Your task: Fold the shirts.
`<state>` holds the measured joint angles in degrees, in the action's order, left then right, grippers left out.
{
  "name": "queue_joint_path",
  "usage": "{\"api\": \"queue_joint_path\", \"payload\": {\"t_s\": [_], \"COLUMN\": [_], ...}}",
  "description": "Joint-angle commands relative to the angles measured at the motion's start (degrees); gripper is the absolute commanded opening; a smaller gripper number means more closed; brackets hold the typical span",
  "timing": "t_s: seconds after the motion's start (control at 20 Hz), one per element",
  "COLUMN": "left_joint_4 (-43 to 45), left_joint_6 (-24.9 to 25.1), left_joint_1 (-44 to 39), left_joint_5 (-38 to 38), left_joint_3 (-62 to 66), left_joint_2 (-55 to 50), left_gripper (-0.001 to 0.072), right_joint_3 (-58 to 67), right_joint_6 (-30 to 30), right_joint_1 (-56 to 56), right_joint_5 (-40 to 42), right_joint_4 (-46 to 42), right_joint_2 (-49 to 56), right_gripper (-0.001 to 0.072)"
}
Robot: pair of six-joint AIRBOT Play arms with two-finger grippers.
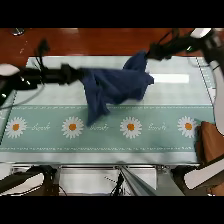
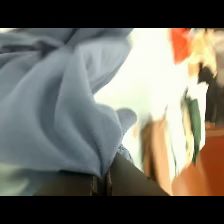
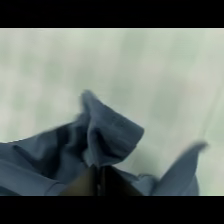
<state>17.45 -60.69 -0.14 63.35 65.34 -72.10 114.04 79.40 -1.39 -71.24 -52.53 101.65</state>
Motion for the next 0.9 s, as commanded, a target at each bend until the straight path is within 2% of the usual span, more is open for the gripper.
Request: {"api": "queue_joint_path", "payload": {"t_s": [0.0, 0.1, 0.2, 0.3, 0.5, 0.6, 0.7, 0.85], "left_joint_4": [0.9, 11.1, 27.5, 40.2, 52.7, 57.0, 60.5, 61.2], "left_joint_6": [-3.8, -10.6, -19.5, -24.4, -25.6, -25.6, -25.6, -26.6], "left_joint_1": [1.6, 2.0, 2.0, 2.0, 2.0, 2.0, 2.0, 2.0], "left_joint_5": [0.4, 1.2, 4.2, 7.1, 9.9, 14.3, 19.9, 27.1], "left_joint_3": [22.1, 34.6, 44.1, 49.6, 50.4, 50.3, 49.7, 44.3], "left_joint_2": [1.8, 3.0, 5.3, 9.1, 20.7, 26.0, 30.2, 34.4], "left_gripper": [0.0024, 0.0023, 0.0023, 0.0023, 0.0023, 0.0023, 0.0024, 0.0024], "right_joint_3": [9.7, 9.7, 9.1, 6.4, 1.0, 0.0, 0.0, -1.2], "right_joint_6": [4.3, 3.5, 1.8, -0.4, -0.6, 2.2, 4.4, 6.6], "right_joint_1": [0.3, 0.5, 0.5, 0.5, 0.5, 0.5, 0.5, 0.5], "right_joint_5": [7.2, 7.7, 6.5, 5.5, 1.7, -0.9, -5.7, -17.4], "right_joint_4": [-5.2, -8.3, -11.9, -13.0, -19.1, -23.7, -26.7, -28.0], "right_joint_2": [-11.0, -19.7, -28.5, -37.6, -53.6, -59.2, -62.8, -65.2], "right_gripper": [0.0019, 0.0019, 0.0019, 0.0019, 0.0019, 0.0019, 0.0019, 0.0019]}}
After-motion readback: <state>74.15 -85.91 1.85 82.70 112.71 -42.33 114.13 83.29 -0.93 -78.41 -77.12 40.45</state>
